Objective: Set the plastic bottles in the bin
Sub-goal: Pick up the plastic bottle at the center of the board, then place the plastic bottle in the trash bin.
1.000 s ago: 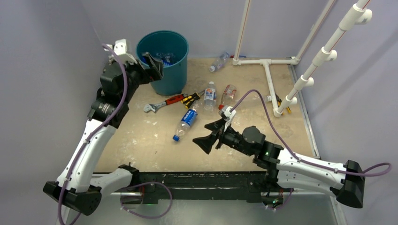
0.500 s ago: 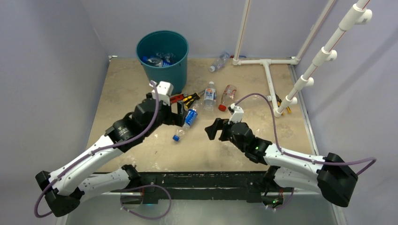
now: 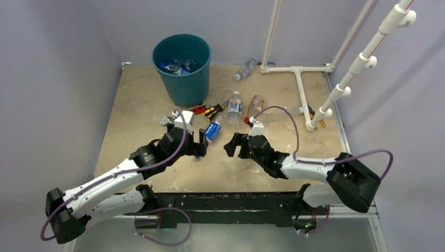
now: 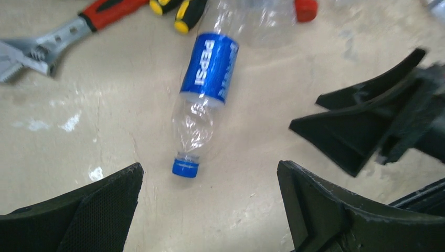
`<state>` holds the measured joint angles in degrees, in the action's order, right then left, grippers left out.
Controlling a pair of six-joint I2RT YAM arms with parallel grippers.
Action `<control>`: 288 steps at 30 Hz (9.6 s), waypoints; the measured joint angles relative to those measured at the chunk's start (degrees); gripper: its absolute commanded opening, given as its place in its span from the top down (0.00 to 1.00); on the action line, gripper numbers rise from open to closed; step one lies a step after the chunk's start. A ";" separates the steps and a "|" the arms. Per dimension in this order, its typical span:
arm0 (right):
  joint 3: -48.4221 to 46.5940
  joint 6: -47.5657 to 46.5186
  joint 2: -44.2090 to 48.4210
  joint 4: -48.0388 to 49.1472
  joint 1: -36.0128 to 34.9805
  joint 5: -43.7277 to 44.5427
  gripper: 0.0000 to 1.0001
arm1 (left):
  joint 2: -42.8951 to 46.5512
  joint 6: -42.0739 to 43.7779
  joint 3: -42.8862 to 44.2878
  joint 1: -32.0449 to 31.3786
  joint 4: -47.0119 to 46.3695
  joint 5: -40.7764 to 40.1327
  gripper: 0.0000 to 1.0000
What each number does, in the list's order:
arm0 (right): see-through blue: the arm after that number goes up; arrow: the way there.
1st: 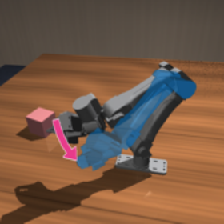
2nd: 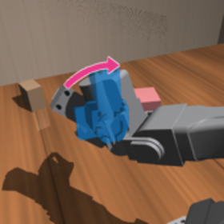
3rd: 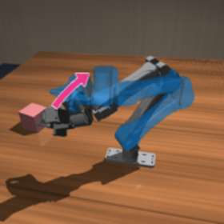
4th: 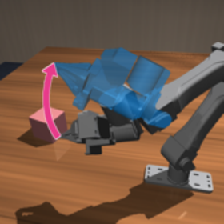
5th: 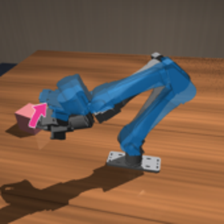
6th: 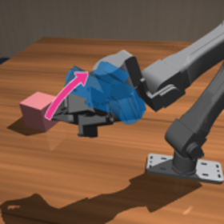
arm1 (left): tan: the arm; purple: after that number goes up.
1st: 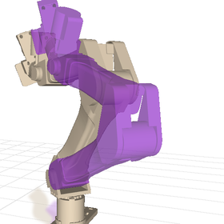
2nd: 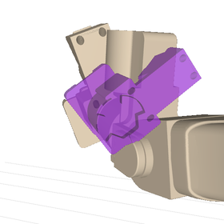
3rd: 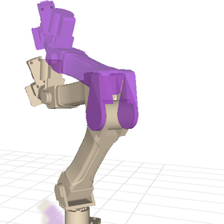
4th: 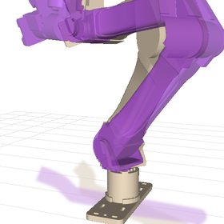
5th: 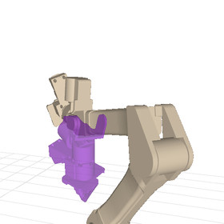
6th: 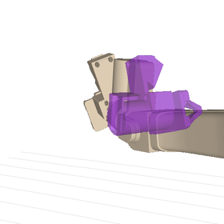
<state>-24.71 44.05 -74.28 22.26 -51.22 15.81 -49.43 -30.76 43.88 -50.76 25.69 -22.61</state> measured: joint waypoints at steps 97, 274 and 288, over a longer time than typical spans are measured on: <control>-42.10 -35.21 33.09 -30.38 0.17 -12.44 0.02 | -14.16 40.33 35.01 -0.04 19.74 17.07 1.00; -12.57 -28.59 46.73 -14.95 -8.15 -19.98 0.01 | -11.30 30.75 29.59 -3.58 -36.37 20.65 1.00; -2.93 -23.04 48.37 -14.91 -8.39 -20.04 0.01 | -32.81 48.43 44.52 17.42 -53.27 3.04 1.00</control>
<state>-27.64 21.02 -25.91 7.35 -59.61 -4.23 -82.24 17.67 88.40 -33.34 -27.57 -19.57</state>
